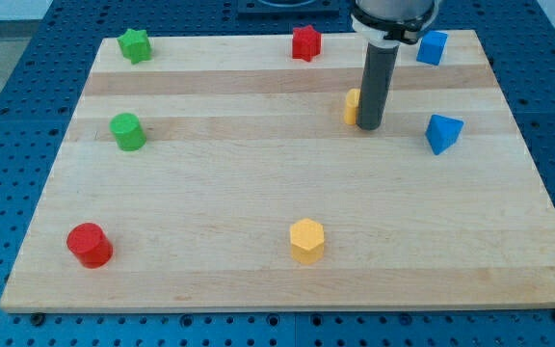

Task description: Move your towards the blue triangle

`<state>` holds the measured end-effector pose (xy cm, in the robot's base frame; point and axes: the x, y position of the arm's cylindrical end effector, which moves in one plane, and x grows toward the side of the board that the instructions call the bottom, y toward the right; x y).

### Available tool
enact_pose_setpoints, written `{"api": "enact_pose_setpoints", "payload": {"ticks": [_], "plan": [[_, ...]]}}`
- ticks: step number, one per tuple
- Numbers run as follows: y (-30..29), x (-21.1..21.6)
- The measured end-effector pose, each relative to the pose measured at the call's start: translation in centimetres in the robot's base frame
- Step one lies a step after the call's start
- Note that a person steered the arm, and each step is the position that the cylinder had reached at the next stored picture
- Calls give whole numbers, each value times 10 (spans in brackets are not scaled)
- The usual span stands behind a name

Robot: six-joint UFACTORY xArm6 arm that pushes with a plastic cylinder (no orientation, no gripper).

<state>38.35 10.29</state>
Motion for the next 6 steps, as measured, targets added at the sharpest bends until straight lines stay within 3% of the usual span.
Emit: {"api": "enact_pose_setpoints", "payload": {"ticks": [1,4,6], "plan": [[0,3],[5,67],[69,75]]}}
